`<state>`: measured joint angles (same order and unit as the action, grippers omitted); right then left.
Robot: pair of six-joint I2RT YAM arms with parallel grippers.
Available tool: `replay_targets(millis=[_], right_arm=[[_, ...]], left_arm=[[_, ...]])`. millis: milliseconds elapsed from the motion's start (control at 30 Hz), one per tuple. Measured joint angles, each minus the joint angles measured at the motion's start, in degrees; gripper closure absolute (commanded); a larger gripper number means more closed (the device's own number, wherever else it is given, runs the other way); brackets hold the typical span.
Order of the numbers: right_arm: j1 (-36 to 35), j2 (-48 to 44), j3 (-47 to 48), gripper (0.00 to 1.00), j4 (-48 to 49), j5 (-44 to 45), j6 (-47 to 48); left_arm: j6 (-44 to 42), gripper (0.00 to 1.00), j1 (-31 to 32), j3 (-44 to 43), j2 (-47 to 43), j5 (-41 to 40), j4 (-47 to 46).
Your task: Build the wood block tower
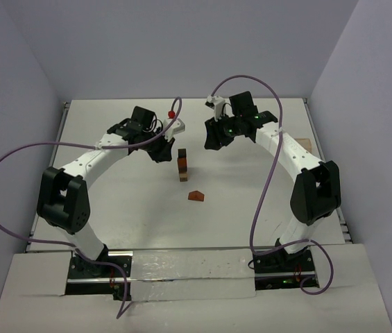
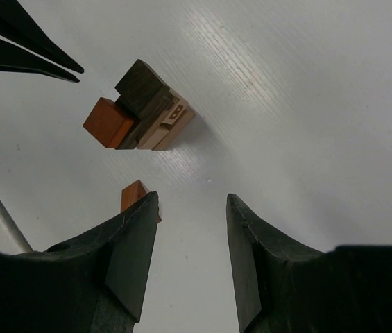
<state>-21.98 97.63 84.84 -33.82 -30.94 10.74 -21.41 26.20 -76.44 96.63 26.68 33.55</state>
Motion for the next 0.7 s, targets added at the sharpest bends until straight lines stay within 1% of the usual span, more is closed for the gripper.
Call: replay_targets(millis=[200, 467, 700], right_arm=[[0.0, 0.2, 0.2, 0.49, 0.0, 0.2, -0.2], [0.0, 0.4, 0.8, 0.48, 0.0, 0.4, -0.4], [0.0, 1.1, 1.0, 0.48, 0.0, 0.6, -0.4]], left_arm=[[0.1, 0.83, 0.0, -1.6, 1.4, 1.4, 0.0], [0.2, 0.83, 0.0, -2.2, 2.9, 2.3, 0.1], [0.2, 0.77, 0.0, -2.5, 3.2, 3.2, 0.0]])
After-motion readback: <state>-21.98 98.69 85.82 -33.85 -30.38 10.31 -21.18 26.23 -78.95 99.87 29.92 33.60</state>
